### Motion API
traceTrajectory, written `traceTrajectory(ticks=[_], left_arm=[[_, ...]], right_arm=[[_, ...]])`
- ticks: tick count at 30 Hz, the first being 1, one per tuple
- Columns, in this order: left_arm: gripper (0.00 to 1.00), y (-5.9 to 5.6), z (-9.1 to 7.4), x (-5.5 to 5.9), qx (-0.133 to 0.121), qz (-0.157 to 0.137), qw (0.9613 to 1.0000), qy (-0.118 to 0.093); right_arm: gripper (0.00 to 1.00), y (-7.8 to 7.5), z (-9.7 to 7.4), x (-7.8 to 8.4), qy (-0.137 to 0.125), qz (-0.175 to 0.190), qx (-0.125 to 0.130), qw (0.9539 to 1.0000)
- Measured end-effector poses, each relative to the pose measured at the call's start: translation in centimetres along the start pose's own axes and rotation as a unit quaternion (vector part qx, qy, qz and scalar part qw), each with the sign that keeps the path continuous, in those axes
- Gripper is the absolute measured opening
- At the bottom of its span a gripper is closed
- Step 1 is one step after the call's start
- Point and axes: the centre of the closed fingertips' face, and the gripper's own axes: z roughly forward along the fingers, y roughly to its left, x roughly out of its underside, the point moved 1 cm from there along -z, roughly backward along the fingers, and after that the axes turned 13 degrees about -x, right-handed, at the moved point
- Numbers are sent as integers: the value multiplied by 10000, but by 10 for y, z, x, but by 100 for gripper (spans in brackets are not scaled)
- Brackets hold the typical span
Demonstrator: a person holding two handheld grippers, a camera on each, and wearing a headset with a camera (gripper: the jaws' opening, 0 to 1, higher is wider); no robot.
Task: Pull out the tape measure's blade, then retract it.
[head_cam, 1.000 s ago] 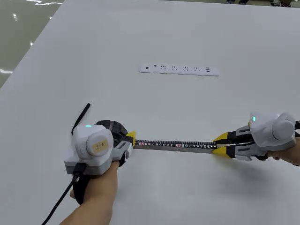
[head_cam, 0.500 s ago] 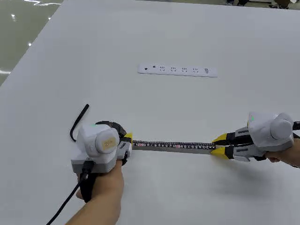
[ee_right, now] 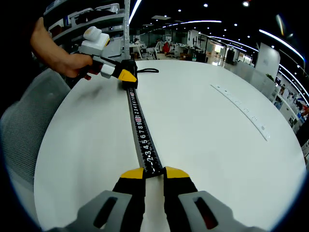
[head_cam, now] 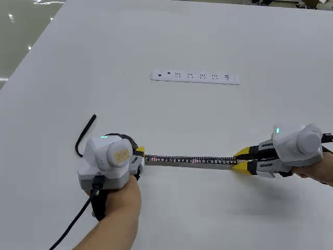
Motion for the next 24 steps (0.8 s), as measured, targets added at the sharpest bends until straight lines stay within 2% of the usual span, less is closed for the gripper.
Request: traceTrajectory(ticks=[24], left_arm=[[60,3,-2,1,254,-51,9996,54]], right_arm=[[13,4,3,-7,-35,-65,-56,10000]])
